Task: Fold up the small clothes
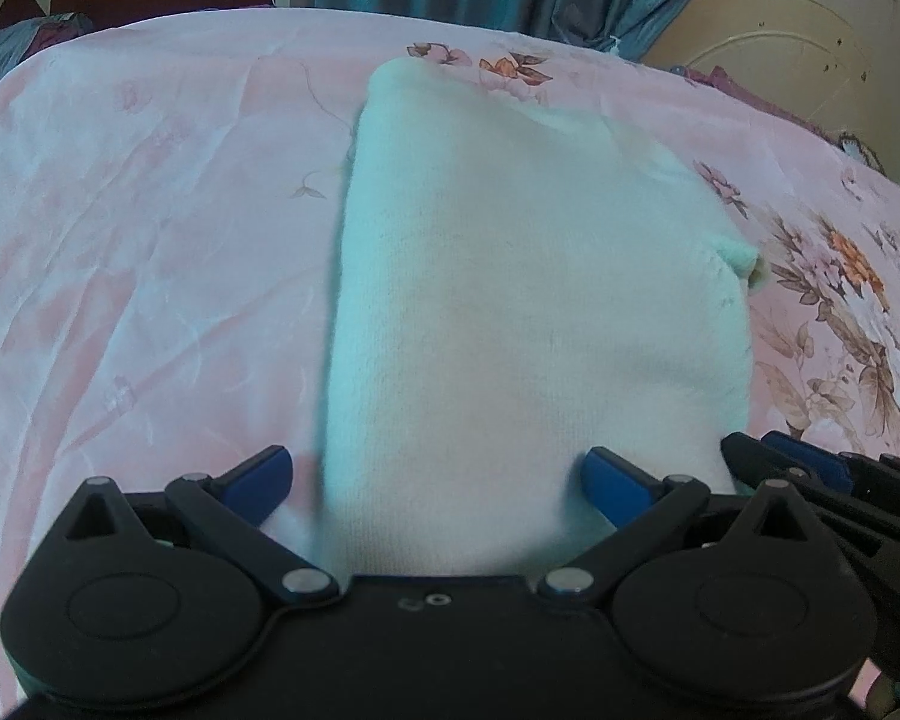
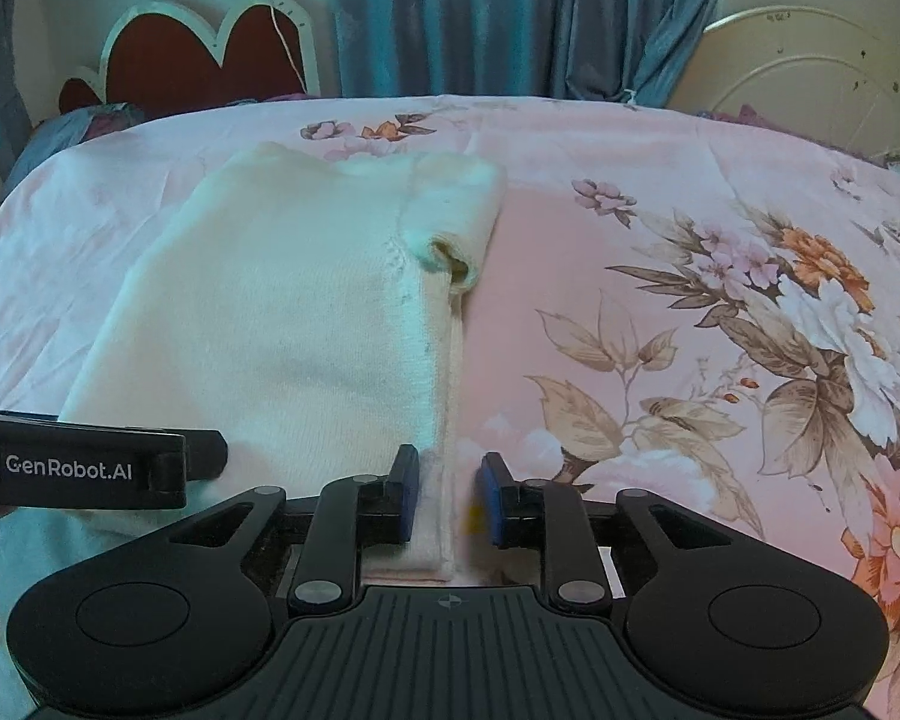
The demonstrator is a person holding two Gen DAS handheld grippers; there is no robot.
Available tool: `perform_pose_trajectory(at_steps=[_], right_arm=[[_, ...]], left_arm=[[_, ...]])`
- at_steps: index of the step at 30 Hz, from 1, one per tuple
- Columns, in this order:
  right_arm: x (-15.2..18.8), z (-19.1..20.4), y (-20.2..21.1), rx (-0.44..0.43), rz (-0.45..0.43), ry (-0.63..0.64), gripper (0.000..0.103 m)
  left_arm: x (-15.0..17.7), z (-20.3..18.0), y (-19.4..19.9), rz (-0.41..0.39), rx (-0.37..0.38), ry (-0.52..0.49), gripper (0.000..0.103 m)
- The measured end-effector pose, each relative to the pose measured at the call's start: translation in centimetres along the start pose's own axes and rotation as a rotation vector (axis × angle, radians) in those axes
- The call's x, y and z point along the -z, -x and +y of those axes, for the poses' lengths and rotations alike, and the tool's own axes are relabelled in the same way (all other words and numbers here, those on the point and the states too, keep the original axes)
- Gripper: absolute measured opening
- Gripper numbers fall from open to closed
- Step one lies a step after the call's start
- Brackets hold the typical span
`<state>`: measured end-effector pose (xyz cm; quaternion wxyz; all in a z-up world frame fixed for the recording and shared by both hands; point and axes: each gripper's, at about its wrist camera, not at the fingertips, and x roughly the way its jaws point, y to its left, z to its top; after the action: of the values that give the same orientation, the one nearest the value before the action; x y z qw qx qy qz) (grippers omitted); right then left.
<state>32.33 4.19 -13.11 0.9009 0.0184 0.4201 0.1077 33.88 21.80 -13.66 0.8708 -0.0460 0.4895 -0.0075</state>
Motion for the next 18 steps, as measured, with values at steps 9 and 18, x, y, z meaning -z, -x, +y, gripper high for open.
perform_pose_trajectory(at_steps=[9,18], right_arm=[[1.1,-1.4,6.0,-0.126,-0.010,-0.088,0.040],[4.6,-1.6,17.2,-0.178,-0.160,-0.057,0.080]], left_arm=[[1.1,0.1,5.3,-0.059,-0.077,0.005,0.097],[7.4,-1.5,16.4,-0.167,-0.149,0.013,0.101]])
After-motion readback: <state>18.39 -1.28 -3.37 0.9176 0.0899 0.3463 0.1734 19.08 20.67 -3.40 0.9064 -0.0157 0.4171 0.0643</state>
